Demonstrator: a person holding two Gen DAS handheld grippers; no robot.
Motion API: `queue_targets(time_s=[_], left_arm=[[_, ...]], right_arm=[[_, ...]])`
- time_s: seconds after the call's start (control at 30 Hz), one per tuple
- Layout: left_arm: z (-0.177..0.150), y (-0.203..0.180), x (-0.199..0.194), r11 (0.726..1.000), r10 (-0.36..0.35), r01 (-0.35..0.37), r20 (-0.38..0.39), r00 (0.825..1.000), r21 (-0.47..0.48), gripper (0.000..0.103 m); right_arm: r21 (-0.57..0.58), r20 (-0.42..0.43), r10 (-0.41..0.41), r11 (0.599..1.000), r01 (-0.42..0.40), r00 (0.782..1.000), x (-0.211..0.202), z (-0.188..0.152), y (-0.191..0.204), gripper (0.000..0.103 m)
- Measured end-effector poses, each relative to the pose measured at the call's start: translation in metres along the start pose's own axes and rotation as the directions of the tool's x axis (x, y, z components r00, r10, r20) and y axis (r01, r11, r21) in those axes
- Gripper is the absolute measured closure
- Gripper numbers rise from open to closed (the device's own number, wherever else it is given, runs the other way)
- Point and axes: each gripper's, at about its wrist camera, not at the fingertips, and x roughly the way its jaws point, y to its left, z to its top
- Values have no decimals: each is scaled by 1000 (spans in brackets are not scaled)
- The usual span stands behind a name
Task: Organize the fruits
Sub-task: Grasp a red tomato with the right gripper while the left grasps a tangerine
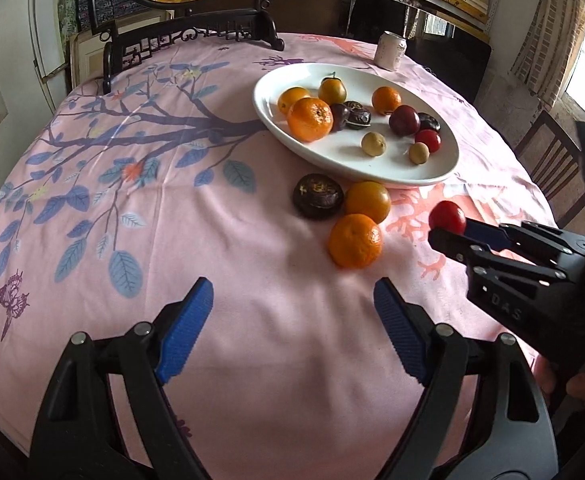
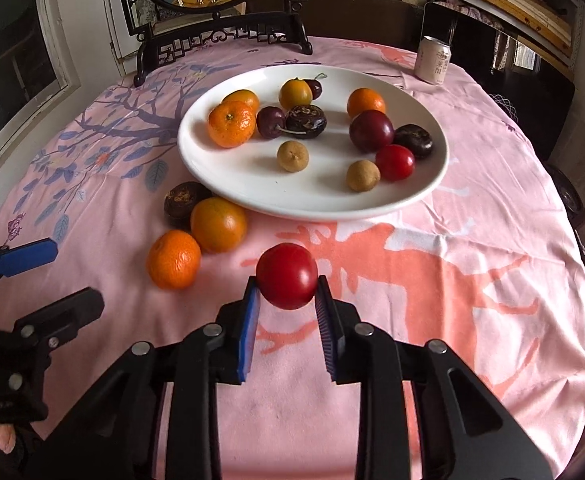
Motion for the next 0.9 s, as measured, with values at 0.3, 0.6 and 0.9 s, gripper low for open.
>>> queue_targets(time_s=[0.3,0.6,0.9], left_arm=[[17,-36,42,997,24,-21,-44,999,71,19],[23,-37,56,997,35,-32,-40,999,64,66],[17,-37,15,998,-4,3,17,1000,64,67]], right_arm=[[87,17,11,996,-12,1000,-29,-34,-36,75],[127,38,22,991,-27,999,-37,-37,-48,75],[113,49,36,993,-41,998,-41,-33,-40,75]])
